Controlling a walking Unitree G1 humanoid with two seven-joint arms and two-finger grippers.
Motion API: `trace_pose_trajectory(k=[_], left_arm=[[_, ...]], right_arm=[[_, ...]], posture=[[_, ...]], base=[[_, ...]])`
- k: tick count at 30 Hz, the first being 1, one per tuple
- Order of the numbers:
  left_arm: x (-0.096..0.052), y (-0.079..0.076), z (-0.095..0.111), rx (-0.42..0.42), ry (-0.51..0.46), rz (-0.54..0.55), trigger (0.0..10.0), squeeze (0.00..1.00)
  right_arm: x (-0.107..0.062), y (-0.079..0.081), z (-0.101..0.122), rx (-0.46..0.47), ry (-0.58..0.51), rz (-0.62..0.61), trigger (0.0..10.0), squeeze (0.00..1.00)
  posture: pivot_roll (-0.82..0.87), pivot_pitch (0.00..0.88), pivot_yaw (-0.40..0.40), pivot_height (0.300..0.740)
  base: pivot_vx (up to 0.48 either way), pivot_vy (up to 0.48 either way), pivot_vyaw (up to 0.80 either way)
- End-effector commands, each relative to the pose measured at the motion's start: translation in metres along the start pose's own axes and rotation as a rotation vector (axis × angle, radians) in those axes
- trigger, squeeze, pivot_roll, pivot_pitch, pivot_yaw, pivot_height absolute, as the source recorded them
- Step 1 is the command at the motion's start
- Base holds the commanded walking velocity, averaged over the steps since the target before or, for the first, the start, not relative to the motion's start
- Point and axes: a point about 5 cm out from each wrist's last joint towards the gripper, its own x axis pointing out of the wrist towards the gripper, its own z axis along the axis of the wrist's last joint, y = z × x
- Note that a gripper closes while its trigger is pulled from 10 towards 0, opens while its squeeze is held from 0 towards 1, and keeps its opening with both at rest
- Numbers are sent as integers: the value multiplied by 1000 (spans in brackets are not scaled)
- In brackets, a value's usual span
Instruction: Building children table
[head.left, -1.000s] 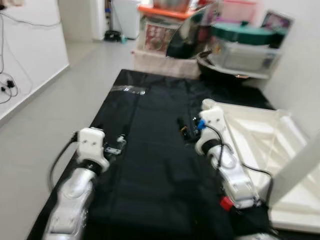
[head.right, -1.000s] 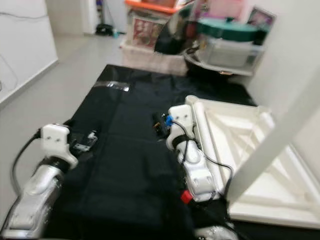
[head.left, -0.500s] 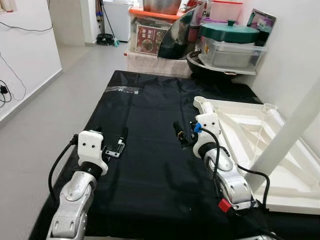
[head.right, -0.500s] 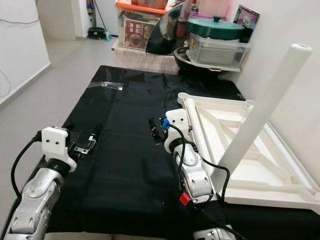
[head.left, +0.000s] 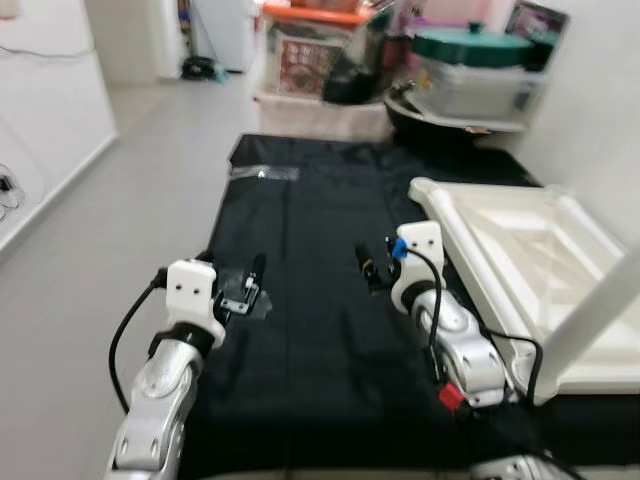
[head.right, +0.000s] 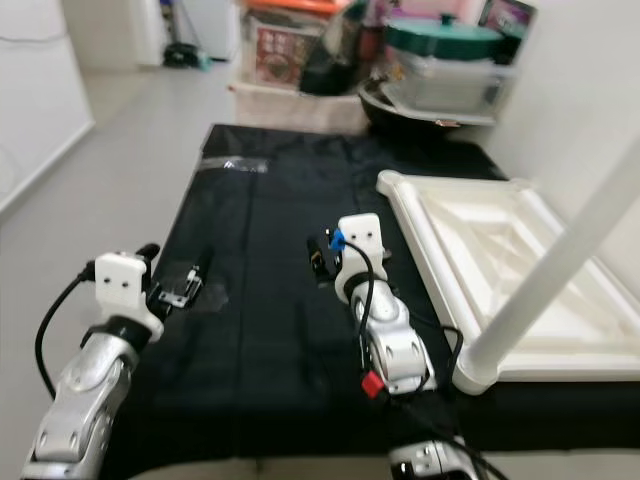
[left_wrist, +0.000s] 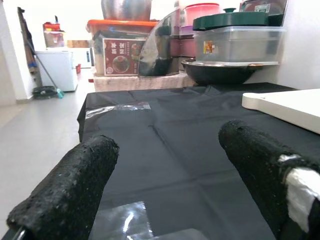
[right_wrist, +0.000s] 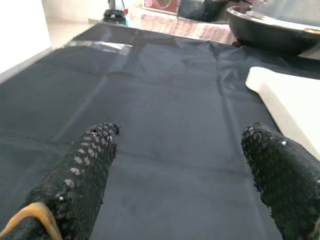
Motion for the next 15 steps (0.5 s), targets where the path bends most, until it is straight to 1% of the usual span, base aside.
trace_pose_trajectory(k=[1, 5, 12, 15], left_arm=[[0, -3, -5, 5, 25, -4, 10000, 0], [0, -3, -6, 3, 26, -1, 10000, 0], [0, -3, -5, -2, 24, 1, 10000, 0], [0, -3, -5, -7, 20, 3, 10000, 0]], right_arm=[[1, -7, -1, 0, 6, -27, 10000, 0], [6, -3, 4, -28, -16, -19, 10000, 0], [10, -3, 5, -34, -13, -19, 10000, 0], [14, -3, 9, -37, -21, -22, 10000, 0]], posture=[[50, 0, -133, 740], [53, 0, -136, 740], [54, 0, -136, 740], [60, 0, -139, 740]], base=[[0, 0, 0], [0, 0, 0], [0, 0, 0], [284, 0, 0]])
